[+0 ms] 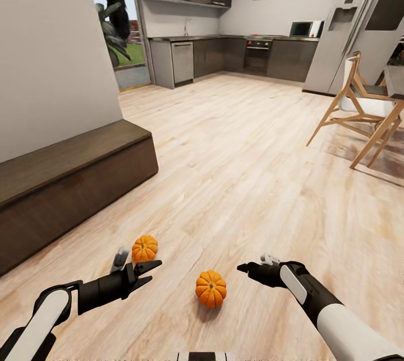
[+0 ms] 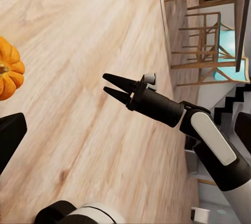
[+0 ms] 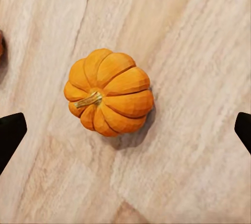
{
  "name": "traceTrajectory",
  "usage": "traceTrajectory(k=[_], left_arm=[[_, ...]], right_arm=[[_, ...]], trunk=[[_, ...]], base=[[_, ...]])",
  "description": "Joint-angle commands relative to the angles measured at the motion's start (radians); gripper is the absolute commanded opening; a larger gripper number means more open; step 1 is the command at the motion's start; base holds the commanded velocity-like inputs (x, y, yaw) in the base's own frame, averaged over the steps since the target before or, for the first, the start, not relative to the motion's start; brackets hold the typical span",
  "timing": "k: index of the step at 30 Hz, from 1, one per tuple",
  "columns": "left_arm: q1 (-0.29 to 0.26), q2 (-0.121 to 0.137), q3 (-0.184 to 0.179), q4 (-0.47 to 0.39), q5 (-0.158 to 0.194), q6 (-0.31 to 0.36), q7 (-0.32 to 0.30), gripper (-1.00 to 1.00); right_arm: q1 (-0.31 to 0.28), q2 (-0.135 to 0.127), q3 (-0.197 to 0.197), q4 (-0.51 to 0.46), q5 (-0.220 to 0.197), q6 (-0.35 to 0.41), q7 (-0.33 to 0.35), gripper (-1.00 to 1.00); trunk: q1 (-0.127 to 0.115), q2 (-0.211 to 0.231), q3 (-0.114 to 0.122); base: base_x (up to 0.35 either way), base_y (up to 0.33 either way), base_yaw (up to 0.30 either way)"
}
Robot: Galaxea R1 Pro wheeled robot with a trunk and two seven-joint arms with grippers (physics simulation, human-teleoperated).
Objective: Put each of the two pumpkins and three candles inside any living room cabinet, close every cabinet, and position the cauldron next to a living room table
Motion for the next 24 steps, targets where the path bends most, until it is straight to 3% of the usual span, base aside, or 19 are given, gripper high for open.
traceTrajectory(k=[1, 19, 24], left_arm=[[-0.001, 0.001, 0.0, 0.0, -0.008, 0.001, -0.009, 1.0], [-0.001, 0.003, 0.005, 0.0, -0.01, 0.001, -0.011, 1.0], [-0.001, 0.005, 0.051, 0.011, -0.012, 0.001, -0.011, 1.0]], right_arm=[[-0.001, -0.001, 0.004, -0.001, 0.001, 0.002, 0.003, 1.0], [-0.001, 0.0, 0.004, -0.001, 0.0, -0.019, 0.003, 1.0], [-0.001, 0.0, 0.004, -0.001, 0.0, -0.025, 0.003, 1.0]], trunk=[[0.0, -0.001, -0.005], [0.008, -0.005, -0.074], [0.011, -0.006, -0.094]], base=[[0.0, 0.0, 0.0], [0.0, 0.0, 0.0], [0.0, 0.0, 0.0]])
